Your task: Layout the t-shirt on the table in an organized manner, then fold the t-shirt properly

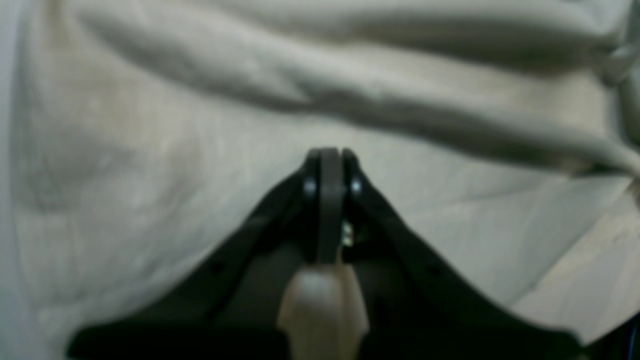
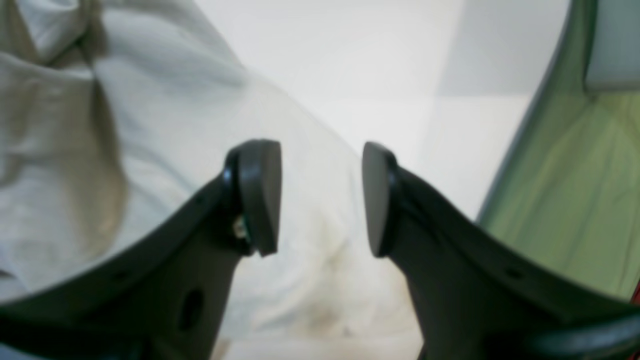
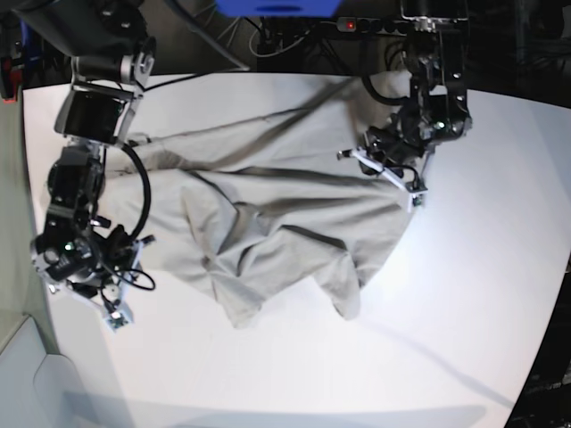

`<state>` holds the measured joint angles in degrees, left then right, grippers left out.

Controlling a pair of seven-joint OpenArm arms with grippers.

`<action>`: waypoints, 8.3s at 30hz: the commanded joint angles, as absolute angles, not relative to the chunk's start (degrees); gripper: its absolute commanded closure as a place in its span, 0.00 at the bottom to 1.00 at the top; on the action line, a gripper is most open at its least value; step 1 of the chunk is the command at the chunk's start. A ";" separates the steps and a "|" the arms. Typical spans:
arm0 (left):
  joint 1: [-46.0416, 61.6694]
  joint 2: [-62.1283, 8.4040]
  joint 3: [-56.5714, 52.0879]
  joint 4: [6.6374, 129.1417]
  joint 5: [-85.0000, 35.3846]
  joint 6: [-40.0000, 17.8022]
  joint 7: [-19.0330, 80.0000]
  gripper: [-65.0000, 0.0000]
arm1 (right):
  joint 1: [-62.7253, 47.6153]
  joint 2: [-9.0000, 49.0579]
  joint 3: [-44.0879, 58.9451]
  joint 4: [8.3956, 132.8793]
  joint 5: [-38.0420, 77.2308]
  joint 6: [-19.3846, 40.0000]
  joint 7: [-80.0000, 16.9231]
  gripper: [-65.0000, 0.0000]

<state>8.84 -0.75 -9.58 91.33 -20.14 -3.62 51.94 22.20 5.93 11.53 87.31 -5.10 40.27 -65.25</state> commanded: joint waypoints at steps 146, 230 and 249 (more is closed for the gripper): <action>8.66 -17.45 -23.52 78.55 -27.56 -3.56 44.62 1.00 | 27.47 -8.57 -11.65 69.58 -4.79 40.00 -51.56 0.69; 9.45 -16.48 -5.67 82.24 -22.29 -3.56 44.62 1.00 | 33.80 -9.00 -12.97 47.52 7.78 40.00 -26.77 0.69; 9.27 -16.22 -5.67 83.65 -22.29 -3.47 44.79 1.00 | 31.16 -6.90 -11.47 41.63 7.78 40.00 -22.46 0.69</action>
<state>8.56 -16.34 -6.24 84.12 -22.50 -3.25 39.66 29.41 -6.35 -11.57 40.73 6.46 40.05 -23.94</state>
